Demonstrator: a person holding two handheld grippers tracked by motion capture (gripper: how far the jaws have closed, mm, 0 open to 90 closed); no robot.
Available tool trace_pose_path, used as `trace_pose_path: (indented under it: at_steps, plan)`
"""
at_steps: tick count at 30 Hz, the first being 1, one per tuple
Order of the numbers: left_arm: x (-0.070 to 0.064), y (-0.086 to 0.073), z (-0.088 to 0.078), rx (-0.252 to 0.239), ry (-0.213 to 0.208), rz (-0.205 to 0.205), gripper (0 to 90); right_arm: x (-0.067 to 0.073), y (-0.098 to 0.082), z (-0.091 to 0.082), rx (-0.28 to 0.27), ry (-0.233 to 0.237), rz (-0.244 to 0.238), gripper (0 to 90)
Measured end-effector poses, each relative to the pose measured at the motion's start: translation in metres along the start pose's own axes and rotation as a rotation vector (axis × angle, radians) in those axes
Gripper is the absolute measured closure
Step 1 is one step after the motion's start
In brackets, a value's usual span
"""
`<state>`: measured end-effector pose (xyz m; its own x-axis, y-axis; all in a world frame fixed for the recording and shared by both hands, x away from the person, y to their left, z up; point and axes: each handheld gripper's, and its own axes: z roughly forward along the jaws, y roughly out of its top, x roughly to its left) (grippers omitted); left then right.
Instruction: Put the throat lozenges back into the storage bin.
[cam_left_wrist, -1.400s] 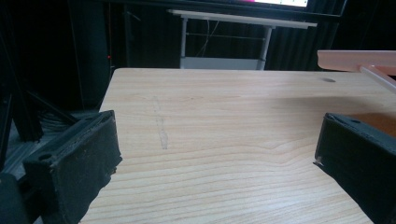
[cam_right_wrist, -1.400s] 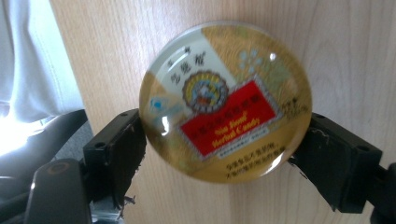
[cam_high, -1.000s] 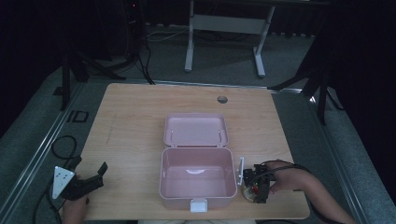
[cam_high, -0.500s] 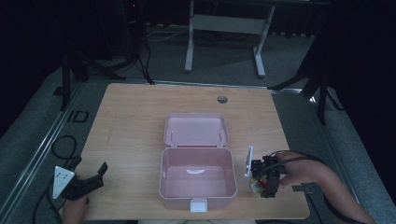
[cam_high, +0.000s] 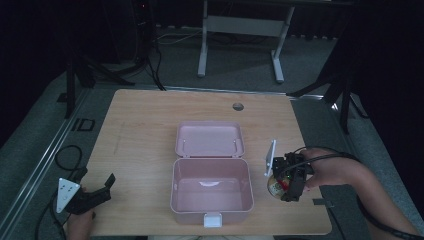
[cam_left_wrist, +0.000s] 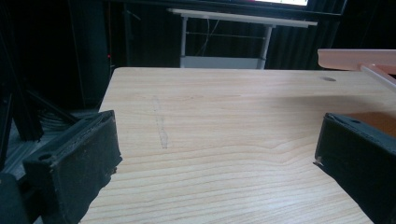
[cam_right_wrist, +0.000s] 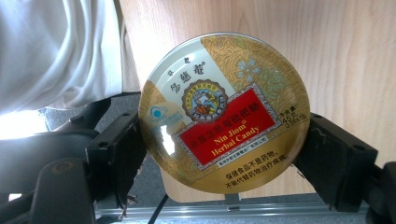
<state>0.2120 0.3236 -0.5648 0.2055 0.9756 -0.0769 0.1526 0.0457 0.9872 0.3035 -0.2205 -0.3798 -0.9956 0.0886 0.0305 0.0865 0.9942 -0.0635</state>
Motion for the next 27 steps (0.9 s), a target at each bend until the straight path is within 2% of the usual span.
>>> trace_pose_path:
  at_steps: [8,18,27]
  plan:
    - [0.000,0.000,0.000,0.000,-0.001,-0.001,0.3,0.006,0.021,-0.016,-0.029,0.007,-0.046,20.3]
    - [0.000,0.000,0.000,-0.002,-0.002,-0.003,0.3,0.010,0.054,-0.017,-0.030,0.027,-0.114,20.3]
    - [0.001,0.000,0.000,-0.002,-0.004,-0.003,0.3,0.011,0.082,-0.016,-0.036,0.025,-0.165,20.3]
